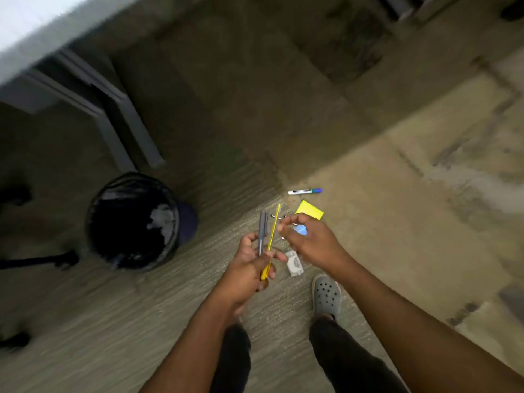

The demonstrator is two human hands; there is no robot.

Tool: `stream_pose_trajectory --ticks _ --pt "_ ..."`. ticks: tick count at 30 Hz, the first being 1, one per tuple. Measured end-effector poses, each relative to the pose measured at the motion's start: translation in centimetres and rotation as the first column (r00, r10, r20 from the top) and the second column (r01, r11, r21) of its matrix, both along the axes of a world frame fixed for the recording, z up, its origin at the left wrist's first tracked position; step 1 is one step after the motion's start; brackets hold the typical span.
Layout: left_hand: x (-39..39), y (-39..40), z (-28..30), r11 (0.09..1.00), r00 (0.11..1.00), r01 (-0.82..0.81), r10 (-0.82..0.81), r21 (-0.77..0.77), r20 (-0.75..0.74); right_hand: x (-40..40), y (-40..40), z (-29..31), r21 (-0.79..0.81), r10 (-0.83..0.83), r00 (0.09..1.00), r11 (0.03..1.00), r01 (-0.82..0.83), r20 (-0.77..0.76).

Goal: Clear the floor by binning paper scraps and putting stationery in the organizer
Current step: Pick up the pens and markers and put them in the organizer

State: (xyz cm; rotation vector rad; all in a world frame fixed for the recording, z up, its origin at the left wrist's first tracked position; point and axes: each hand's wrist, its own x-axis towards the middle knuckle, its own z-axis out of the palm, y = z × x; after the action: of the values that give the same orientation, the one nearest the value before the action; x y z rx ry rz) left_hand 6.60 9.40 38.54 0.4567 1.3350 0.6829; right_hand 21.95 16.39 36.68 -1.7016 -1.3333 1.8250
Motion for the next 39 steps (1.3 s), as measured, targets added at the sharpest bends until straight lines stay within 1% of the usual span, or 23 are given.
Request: stream_pose_trajectory --ticks 3,4,6,8,10,13,14,16,17,18,21,24,26,28,31,35,37,39 --pt "-0.5 1.4 8.4 0.997 0.997 0.075 -0.076 0.031 0.018 -0.6 1.4 9.0 -0.127 -0.153 0.969 0.983 0.129 -0.196" --pt "-0.5 1.7 10.9 0.995 0.996 0.082 -0.084 0.048 0.029 -0.5 1.9 11.5 -0.136 -0.193 0.95 0.977 0.164 -0.244" --pt "-0.8 2.0 15.2 0.995 0.999 0.041 -0.042 0.091 0.012 -0.3 2.6 15.9 -0.103 -0.214 0.924 0.976 0.191 -0.316" --pt "-1.1 2.1 18.8 0.992 0.995 -0.07 0.077 0.102 -0.063 -0.2 2.7 19.6 -0.053 -0.199 0.908 0.98 0.193 -0.368" --pt "-1.5 2.3 21.9 0.969 0.963 -0.232 0.241 0.086 -0.119 -0.2 2.4 22.5 0.013 -0.195 0.893 0.976 0.219 -0.406" --pt "-1.3 2.4 25.6 0.89 0.889 -0.447 0.453 0.084 -0.068 -0.4 1.6 26.1 0.084 -0.223 0.873 0.955 0.285 -0.433" --pt "-1.1 2.4 26.7 0.85 0.851 -0.519 0.524 0.09 -0.042 -0.5 1.4 27.1 0.091 -0.235 0.864 0.948 0.305 -0.445" --pt "-0.6 2.4 28.8 0.738 0.741 -0.67 0.671 0.08 0.012 -0.4 1.1 29.0 0.088 -0.254 0.843 0.939 0.333 -0.473" --pt "-0.3 2.6 29.7 0.691 0.695 -0.719 0.718 0.068 0.045 -0.4 1.1 29.8 0.081 -0.26 0.835 0.937 0.339 -0.486" --pt "0.1 2.7 30.6 0.667 0.67 -0.742 0.738 0.061 0.078 -0.3 1.2 30.6 0.077 -0.258 0.829 0.938 0.338 -0.495" --pt "1.4 3.3 32.7 0.676 0.678 -0.734 0.721 0.068 0.143 -0.3 1.6 32.4 0.118 -0.198 0.833 0.947 0.298 -0.517" --pt "2.7 4.5 34.0 0.678 0.679 -0.73 0.708 0.083 0.196 -0.9 2.3 33.6 0.233 -0.099 0.868 0.943 0.239 -0.487" --pt "3.0 5.5 35.0 0.648 0.649 -0.756 0.722 0.096 0.239 -1.8 2.8 34.3 0.307 -0.007 0.882 0.936 0.171 -0.471" --pt "2.5 6.6 35.8 0.607 0.605 -0.789 0.743 0.092 0.285 -3.0 3.4 35.0 0.377 0.106 0.874 0.922 0.092 -0.473" --pt "0.3 8.5 36.1 0.565 0.568 -0.82 0.781 0.094 0.258 -5.0 4.7 35.8 0.475 0.234 0.875 0.88 -0.005 -0.424" --pt "-4.5 11.6 35.4 0.531 0.537 -0.842 0.804 0.097 0.256 -8.1 7.7 36.6 0.473 0.342 0.889 0.864 -0.17 -0.305" --pt "-7.3 13.4 34.7 0.532 0.544 -0.838 0.805 0.119 0.236 -10.0 9.7 36.9 0.409 0.33 0.903 0.89 -0.201 -0.274" --pt "-10.2 15.1 34.1 0.555 0.571 -0.821 0.791 0.137 0.22 -12.2 12.1 37.1 0.32 0.292 0.927 0.924 -0.21 -0.235"
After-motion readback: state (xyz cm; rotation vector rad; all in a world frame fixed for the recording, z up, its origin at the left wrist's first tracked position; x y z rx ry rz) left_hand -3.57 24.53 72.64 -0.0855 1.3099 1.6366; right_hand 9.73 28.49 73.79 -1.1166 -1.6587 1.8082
